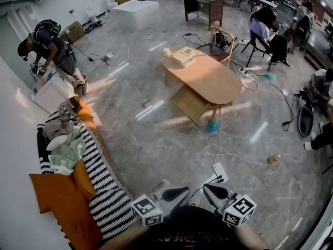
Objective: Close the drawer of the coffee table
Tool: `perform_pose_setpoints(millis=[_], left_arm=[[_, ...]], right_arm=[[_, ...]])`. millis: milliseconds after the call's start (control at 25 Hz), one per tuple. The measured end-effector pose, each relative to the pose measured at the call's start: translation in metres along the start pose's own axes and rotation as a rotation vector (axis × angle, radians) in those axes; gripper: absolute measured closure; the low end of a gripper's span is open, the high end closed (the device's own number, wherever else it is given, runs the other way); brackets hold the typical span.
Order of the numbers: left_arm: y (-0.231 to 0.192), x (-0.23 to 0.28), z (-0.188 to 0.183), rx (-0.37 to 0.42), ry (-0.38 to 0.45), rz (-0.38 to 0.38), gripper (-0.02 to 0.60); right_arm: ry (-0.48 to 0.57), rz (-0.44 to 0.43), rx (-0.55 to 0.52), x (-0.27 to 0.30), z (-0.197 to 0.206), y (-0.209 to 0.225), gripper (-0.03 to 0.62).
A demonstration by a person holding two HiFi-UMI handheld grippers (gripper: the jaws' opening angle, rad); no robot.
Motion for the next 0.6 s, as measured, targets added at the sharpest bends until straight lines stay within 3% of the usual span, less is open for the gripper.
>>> perform_pose_setpoints(millis=[600], left_arm=[[-0.0008,0.0050,-0.0007,0.003,-0.002,0.010,0.577]], right_arm=[[0.013,-0.035,-0.002,-0.0009,-0.0011,0.0024,0.595]])
Point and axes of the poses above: the fingertips, and each gripper's own axes: x forward along the fingers, y to its right, z out of its underside, the point moved 10 cm from there along -x, backward along the fingers, and after that the axes turned 9 degrees about z, right-handed, at the moved point
